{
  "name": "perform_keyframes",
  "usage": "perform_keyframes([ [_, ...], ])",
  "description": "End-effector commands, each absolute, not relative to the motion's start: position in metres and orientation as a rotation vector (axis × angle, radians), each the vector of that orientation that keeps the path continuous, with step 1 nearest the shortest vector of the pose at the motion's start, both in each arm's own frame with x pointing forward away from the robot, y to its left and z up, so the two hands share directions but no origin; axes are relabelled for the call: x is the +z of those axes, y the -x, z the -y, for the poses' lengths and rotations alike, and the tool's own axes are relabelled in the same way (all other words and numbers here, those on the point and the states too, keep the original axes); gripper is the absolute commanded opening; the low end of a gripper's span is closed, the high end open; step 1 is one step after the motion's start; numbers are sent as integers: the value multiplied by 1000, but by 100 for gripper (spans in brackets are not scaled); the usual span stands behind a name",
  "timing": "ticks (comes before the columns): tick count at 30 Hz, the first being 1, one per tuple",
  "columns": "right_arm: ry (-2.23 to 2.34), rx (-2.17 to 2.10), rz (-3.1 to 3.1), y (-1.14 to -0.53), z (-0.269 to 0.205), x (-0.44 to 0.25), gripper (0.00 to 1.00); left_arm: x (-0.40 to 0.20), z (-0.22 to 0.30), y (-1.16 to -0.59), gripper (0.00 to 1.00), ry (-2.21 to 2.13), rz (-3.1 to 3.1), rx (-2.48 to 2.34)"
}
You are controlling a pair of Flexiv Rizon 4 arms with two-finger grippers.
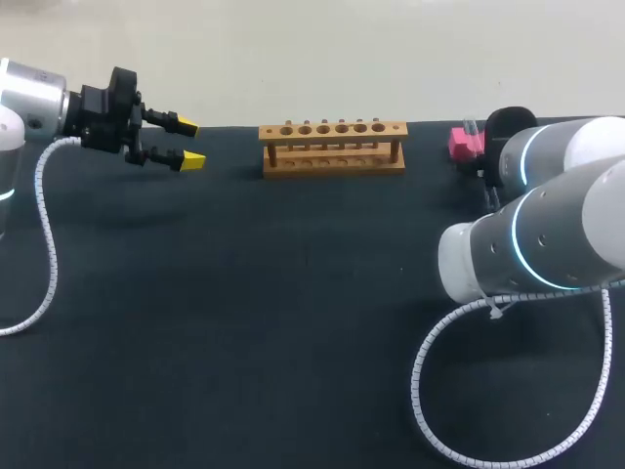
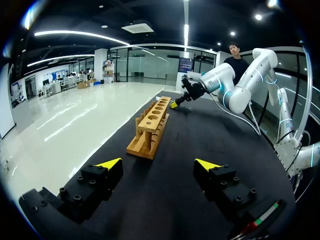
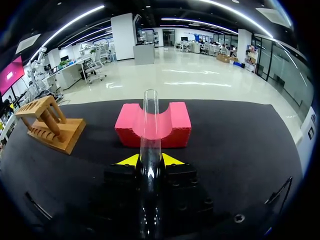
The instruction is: Grasp the test tube, adjust it, and insert it.
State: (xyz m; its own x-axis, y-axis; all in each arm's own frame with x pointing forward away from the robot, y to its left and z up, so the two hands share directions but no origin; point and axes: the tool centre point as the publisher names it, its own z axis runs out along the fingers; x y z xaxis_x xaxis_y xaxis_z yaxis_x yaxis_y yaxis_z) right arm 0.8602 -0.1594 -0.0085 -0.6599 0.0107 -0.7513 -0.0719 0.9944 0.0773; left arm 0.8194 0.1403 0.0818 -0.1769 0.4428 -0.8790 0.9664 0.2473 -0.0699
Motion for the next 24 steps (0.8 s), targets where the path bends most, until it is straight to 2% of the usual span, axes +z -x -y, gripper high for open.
perform_keyframes([
  [1,37,121,-2287,-861,157,-8,0,81,-141,-817,100,-1299,-1748,-855],
  [14,-59,110,-2268,-856,157,13,0,81,-141,-817,100,-1299,-1748,-855],
  [24,-141,99,-2257,-840,150,54,0,81,-141,-817,100,-1299,-1748,-855],
])
